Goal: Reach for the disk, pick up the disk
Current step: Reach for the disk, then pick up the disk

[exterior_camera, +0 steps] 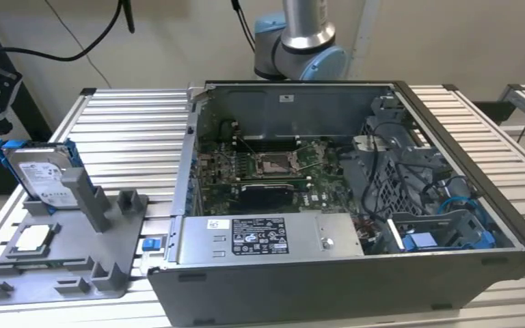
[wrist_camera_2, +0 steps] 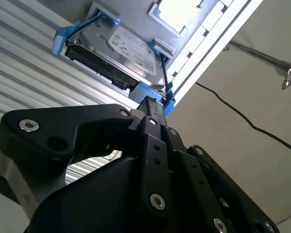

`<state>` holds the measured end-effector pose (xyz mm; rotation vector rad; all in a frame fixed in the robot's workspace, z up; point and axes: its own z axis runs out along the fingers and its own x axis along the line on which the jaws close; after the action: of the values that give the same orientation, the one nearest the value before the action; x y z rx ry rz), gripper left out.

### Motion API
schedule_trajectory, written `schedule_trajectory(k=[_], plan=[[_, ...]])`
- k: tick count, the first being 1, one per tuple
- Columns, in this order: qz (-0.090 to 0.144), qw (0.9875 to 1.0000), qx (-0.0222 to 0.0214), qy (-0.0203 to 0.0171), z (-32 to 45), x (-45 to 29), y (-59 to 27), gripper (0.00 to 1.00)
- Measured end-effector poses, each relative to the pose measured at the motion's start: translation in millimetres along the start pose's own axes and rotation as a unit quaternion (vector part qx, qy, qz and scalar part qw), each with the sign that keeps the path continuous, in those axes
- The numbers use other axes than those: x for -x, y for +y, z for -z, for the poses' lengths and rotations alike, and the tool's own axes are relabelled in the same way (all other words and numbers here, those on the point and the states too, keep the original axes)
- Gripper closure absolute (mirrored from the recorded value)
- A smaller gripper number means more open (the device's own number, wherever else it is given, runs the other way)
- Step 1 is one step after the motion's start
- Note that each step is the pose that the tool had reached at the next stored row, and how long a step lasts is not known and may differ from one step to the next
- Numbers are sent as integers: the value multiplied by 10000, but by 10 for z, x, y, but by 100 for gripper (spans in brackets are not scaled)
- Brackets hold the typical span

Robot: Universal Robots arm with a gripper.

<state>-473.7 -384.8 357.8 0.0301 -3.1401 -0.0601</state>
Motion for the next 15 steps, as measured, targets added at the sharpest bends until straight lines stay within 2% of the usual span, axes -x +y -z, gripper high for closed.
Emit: schedule_trajectory(k=[15], plan=[[15, 10000, 0, 1, 0, 10, 3, 100]])
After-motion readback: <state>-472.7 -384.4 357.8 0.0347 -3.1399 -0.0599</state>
